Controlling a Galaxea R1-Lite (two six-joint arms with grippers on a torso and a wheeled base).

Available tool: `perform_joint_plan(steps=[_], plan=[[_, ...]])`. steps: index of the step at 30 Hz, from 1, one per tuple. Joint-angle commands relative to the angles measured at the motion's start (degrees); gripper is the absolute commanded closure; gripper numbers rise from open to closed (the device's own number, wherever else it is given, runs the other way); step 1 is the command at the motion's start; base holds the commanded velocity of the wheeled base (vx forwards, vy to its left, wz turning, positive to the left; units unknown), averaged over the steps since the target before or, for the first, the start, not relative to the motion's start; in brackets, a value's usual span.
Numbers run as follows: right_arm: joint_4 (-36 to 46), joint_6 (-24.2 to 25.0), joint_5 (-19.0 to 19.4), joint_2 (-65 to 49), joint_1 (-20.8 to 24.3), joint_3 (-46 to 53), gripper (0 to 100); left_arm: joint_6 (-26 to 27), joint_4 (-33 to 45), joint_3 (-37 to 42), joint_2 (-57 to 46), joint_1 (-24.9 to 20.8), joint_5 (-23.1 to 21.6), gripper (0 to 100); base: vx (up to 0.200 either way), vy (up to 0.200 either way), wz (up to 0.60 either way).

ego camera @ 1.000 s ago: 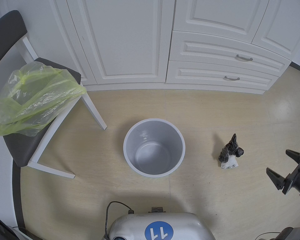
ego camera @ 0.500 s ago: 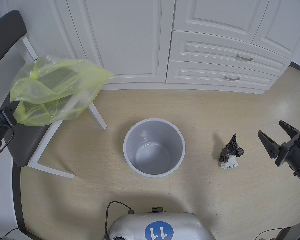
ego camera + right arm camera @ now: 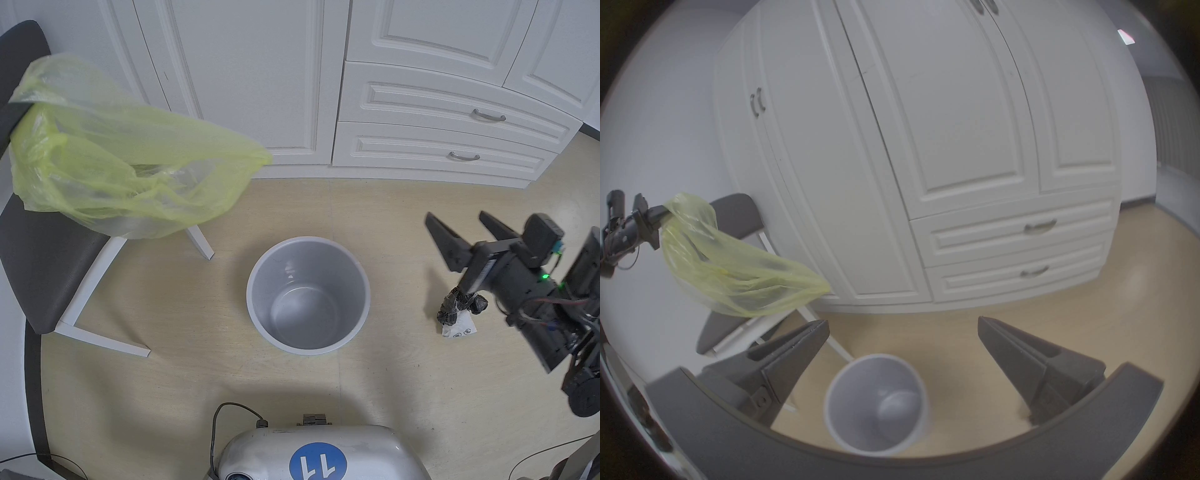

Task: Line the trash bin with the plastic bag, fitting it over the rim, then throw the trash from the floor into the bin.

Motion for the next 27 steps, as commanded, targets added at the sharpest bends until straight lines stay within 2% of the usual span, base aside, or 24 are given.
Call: perform_joint_plan(steps=[1, 5, 8, 13, 17, 20, 23, 25, 27], plan=[[-6.5, 7.9, -1.9, 17.4, 7.5, -6.4, 0, -2.7, 2.7, -4.3, -6.4, -11.4, 5.2, 100, 0.000, 0.000, 0.00], [-7.6, 9.3, -1.9, 18.5, 8.5, -8.8, 0, -2.5, 2.9, -2.9, -7.8, -12.5, 4.7, 100, 0.000, 0.000, 0.00], [-10.9, 9.2, -2.0, 18.1, 8.1, -9.4, 0, -0.3, 2.8, -0.4, -9.4, -13.3, 1.4, 100, 0.000, 0.000, 0.00], [-10.9, 8.8, -2.0, 15.1, 7.8, -8.6, 0, 4.1, 2.7, 3.3, -10.9, -13.3, -3.0, 100, 0.000, 0.000, 0.00], [-10.5, 7.1, -2.0, 12.6, 8.4, -5.6, 0, 5.0, 2.7, 3.8, -11.0, -13.3, -3.0, 100, 0.000, 0.000, 0.00], [-7.5, 4.5, -1.6, 10.3, 8.6, -2.6, 0, 5.0, 2.7, 3.8, -11.0, -13.3, -3.0, 100, 0.000, 0.000, 0.00], [1.0, 2.6, -0.6, 4.5, 9.3, 2.1, 0, 4.9, 2.7, 3.8, -11.0, -13.3, -3.0, 100, 0.000, 0.000, 0.00], [7.0, 2.6, 2.7, -0.4, 11.7, 3.6, 0, 4.8, 2.7, 3.9, -10.8, -13.3, -3.0, 100, 0.000, 0.000, 0.00], [10.2, 2.9, 4.2, -2.9, 13.2, 3.4, 0, 4.8, 2.7, 4.0, -10.6, -13.3, -3.0, 100, 0.000, 0.000, 0.00]])
